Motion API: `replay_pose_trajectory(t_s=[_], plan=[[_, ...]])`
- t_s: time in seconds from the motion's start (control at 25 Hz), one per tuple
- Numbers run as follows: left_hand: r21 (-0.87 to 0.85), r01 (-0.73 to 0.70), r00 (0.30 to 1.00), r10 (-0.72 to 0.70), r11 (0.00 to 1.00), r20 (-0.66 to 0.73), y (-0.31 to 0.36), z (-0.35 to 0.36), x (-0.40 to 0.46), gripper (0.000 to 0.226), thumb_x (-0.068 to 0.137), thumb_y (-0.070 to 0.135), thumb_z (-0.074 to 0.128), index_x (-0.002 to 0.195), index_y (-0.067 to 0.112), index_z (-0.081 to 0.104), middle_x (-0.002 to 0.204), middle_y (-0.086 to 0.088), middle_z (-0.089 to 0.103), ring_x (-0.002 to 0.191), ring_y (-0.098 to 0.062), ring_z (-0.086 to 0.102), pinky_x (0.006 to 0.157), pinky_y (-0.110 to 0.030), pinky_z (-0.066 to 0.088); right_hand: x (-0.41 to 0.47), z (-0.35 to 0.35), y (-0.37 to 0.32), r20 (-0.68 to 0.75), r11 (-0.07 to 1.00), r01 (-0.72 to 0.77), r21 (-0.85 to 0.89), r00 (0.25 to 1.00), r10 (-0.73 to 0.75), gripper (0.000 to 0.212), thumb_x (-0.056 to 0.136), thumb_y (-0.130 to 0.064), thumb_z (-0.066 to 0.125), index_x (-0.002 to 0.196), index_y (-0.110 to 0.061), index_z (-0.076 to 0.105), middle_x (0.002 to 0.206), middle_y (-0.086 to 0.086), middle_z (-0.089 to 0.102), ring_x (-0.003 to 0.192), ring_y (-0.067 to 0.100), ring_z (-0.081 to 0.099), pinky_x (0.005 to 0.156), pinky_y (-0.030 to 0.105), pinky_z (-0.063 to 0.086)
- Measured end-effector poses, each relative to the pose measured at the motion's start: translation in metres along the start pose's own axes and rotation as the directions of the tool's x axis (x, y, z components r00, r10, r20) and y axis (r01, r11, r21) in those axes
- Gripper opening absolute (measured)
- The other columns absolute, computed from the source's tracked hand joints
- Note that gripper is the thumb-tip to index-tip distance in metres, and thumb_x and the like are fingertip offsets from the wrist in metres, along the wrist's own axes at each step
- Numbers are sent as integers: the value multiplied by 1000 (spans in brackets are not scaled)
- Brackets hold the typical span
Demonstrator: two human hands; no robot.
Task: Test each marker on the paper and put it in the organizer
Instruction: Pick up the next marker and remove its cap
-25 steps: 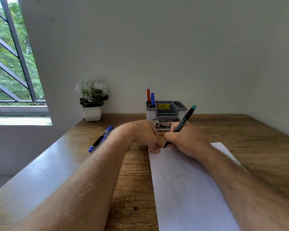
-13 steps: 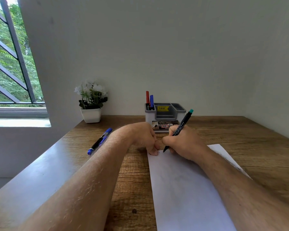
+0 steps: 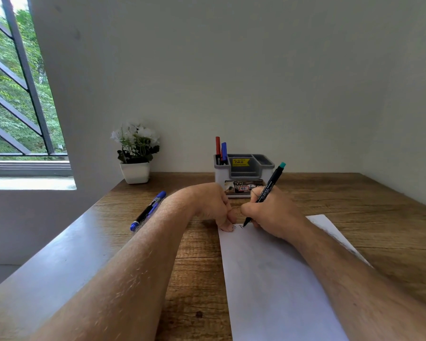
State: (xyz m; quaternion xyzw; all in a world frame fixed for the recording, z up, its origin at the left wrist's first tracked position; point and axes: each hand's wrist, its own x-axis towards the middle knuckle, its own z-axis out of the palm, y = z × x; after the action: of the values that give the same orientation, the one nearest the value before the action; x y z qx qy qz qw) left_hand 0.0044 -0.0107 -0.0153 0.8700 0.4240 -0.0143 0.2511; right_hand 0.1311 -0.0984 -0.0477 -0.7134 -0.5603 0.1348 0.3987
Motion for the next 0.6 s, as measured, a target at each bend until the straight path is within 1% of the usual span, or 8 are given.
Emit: replay_pose_trajectory(t_s=[0.12,0.24,0.36,0.52,0.6], plan=[[-2,3,1000,-3,1000,-3,-1,-1,0,29,81,18,77,110,16,75,114,4,71,114,-16,56,105,-37,36,-1,0,-2,4,999,14,-33,1000,-14,14,82,-18,67,70,-12,62,67,8,67,61,14,59,51,23,41],[-7,5,1000,-5,1000,0,0,-1,-1,29,81,18,77,110,16,75,115,3,71,114,-16,56,106,-38,36,-1,0,-2,19,1000,17,-23,1000,-16,17,81,-19,67,67,-16,60,65,6,66,62,14,59,53,24,41],[-4,-4,1000,4,1000,4,1,0,-2,28,82,16,76,110,16,74,115,3,70,111,-14,56,106,-38,35,0,0,-1,-3,1000,14,-25,1000,-15,17,80,-17,67,66,-14,58,69,12,65,63,16,58,53,23,40],[-16,-7,1000,7,1000,-17,0,0,-3,26,81,17,77,107,17,75,112,5,70,102,-11,54,97,-33,36,-1,-1,-1,27,1000,18,-2,999,-18,19,78,-17,68,63,-15,56,62,6,59,60,15,55,53,25,41],[-17,-3,1000,3,1000,-12,1,0,-3,26,81,17,77,107,17,75,112,4,70,102,-11,54,99,-34,36,0,-1,-1,-21,999,16,-44,1000,-16,19,78,-18,68,63,-14,56,60,2,56,59,12,53,50,23,38]])
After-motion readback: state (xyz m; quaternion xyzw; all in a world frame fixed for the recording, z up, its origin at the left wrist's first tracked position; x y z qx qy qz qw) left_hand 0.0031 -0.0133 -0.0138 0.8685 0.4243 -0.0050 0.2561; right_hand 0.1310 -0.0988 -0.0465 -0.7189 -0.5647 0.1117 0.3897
